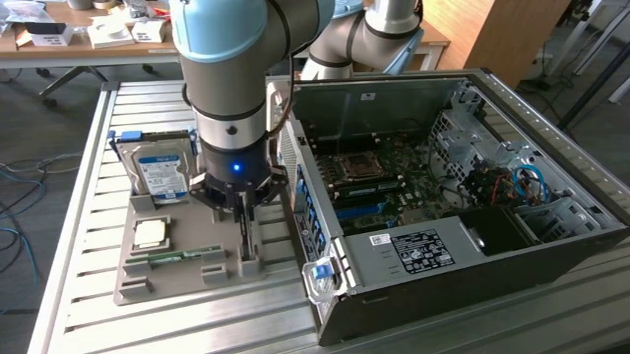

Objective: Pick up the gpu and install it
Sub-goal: 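Pick up the gpu and move the gpu toward the slot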

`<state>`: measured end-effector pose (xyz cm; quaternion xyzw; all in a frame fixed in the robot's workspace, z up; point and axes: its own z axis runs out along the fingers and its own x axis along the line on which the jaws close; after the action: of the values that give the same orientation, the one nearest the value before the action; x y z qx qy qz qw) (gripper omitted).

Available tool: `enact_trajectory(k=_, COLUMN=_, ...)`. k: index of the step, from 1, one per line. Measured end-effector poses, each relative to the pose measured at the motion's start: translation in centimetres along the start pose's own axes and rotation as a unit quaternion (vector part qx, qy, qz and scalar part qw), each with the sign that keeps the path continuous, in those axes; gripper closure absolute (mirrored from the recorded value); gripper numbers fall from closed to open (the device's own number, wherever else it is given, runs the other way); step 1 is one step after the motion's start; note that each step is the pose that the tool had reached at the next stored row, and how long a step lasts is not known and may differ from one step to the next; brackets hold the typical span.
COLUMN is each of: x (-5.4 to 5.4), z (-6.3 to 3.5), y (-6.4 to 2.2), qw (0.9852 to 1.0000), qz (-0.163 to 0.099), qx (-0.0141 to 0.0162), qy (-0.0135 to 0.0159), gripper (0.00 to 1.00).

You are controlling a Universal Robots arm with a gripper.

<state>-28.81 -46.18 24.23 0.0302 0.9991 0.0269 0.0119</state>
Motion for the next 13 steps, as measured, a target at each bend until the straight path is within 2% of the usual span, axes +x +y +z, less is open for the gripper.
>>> enact_trajectory(k=5, x=0.0, z=-1.59, y=0.09, qw=1.0, qz=-0.004, qx=-0.0001, qy=0.0, gripper=0.73)
enact_trajectory(k=13, x=-0.1, z=-4.88, y=0.27, qw=1.0, qz=-0.01, qx=-0.0002, qy=0.0002, gripper=0.73)
